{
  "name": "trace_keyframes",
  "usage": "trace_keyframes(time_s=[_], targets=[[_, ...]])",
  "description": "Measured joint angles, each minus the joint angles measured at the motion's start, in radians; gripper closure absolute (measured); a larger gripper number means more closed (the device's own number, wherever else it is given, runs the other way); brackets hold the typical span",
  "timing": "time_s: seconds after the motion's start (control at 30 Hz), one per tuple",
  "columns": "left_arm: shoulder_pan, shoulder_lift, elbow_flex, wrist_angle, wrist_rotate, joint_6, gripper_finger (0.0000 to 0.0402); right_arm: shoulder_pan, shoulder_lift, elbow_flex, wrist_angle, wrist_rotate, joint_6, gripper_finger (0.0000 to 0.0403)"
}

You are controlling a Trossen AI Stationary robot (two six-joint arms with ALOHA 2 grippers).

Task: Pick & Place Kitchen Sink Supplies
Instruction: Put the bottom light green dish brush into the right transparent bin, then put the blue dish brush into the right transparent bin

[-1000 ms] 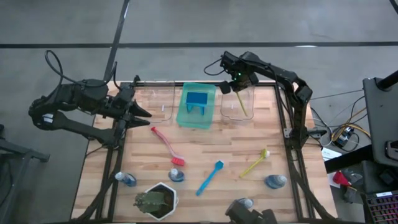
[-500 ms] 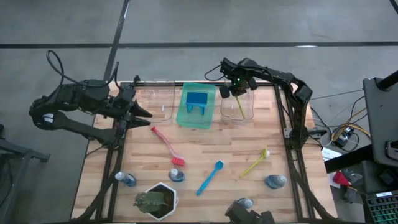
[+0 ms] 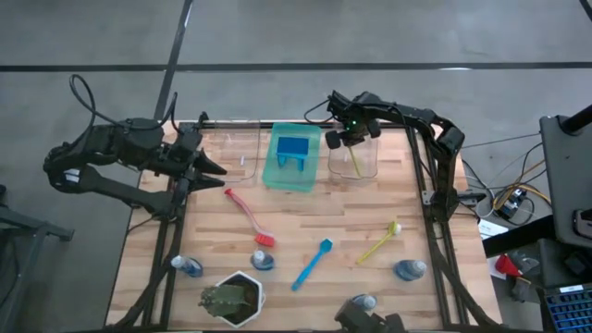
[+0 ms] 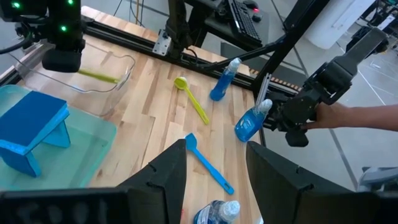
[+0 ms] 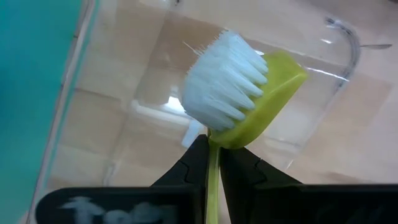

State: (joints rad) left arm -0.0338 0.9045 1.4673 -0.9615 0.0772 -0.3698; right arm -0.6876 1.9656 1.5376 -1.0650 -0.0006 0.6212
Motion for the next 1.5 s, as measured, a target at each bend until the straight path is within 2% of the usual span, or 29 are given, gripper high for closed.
trace_keyframes(time_s=[0.53, 0.9, 1.03, 1.27, 1.5], targets=[[0.000, 0.003, 0.000, -0.001, 0.000, 0.000, 0.0243, -0.001, 0.000, -0.054, 0.055, -0.001, 0.003, 0.0377], [0.000, 0.003, 0.000, -0.001, 0.000, 0.001, 0.0243, 0.000, 0.000, -0.074, 0.060, -0.001, 0.007, 0.0326], [0.000, 0.003, 0.000, -0.001, 0.000, 0.005, 0.0243, 0.000, 0.000, -0.050, 0.046, -0.019, 0.008, 0.0317], [0.000, 0.003, 0.000, -0.001, 0.000, 0.006, 0.0243, 0.001, 0.000, 0.017, 0.001, -0.135, 0.008, 0.0312], [0.000, 0.003, 0.000, -0.002, -0.001, 0.019, 0.0243, 0.024, -0.015, 0.115, -0.121, -0.136, -0.026, 0.0326]])
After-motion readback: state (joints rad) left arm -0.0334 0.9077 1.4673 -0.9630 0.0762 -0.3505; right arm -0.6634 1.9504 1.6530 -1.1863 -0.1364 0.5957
